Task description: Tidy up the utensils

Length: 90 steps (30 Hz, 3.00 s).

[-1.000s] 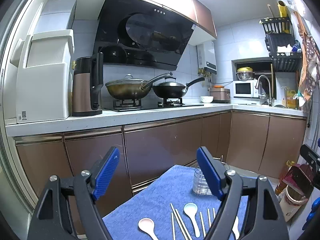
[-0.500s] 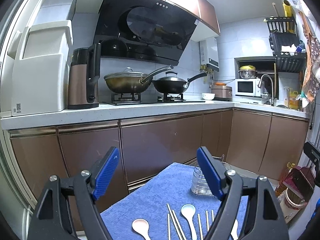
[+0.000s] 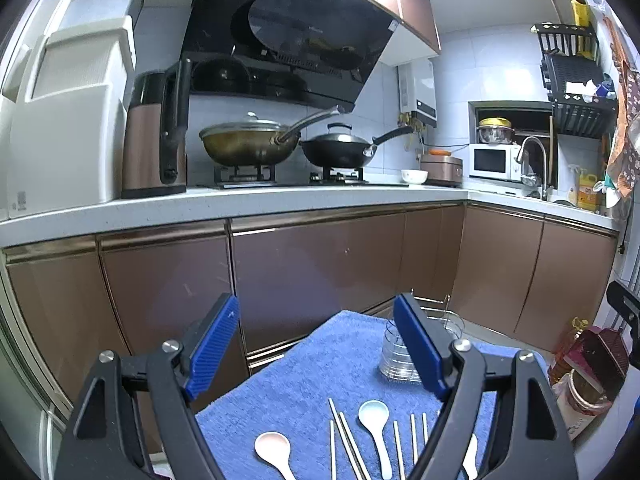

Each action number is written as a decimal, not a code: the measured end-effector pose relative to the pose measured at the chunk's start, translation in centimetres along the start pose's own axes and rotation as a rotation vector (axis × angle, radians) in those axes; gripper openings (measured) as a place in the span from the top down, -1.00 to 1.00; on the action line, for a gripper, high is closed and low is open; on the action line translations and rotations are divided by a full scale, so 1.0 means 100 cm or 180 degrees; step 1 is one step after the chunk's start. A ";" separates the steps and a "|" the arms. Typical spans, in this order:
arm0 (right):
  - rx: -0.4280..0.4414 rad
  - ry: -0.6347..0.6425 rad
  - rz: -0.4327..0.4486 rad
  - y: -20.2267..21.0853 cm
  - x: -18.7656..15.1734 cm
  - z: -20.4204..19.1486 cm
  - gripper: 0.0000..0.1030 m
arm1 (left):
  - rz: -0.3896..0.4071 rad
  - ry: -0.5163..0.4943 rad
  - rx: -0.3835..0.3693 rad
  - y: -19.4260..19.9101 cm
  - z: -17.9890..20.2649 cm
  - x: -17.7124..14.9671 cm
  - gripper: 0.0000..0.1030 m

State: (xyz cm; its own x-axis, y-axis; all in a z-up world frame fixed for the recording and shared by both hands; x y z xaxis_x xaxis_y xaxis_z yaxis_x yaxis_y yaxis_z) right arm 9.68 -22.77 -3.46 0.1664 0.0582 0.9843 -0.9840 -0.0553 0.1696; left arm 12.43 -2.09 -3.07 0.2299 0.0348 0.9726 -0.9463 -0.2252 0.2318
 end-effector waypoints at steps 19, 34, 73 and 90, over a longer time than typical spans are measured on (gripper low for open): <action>0.0559 -0.0203 -0.0841 -0.077 -0.033 0.009 -0.99 | -0.1149 -0.0065 -0.0331 -0.092 0.004 -0.042 -0.52; 0.1391 -0.0867 -0.2391 -0.195 -0.118 0.016 0.24 | -0.2751 -0.0236 -0.0652 -0.234 0.040 -0.117 0.14; 0.1237 -0.0982 -0.3600 -0.303 -0.200 -0.016 0.73 | -0.3761 -0.0393 -0.0313 -0.342 0.073 -0.190 0.77; 0.0964 -0.0956 -0.3396 -0.299 -0.207 -0.037 0.83 | -0.3657 -0.0301 0.0019 -0.328 0.073 -0.196 0.89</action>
State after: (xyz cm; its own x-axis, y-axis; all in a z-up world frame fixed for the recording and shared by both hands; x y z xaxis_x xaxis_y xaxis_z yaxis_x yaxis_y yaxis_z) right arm 35.45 -18.65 -29.10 0.9546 -0.0184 0.2973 -0.2836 -0.3607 0.8885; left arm 40.63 -2.48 -29.88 0.9718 0.1493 0.1823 -0.1664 -0.1127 0.9796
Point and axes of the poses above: each gripper's, at about its wrist camera, not at the fingertips, and y roughly against the way its jaws point, z to its right, x to its top, the point moved 1 cm from there along -y, roughly the way its jaws point, and after that the axes turned 11 degrees about x, right-handed, at the moved point
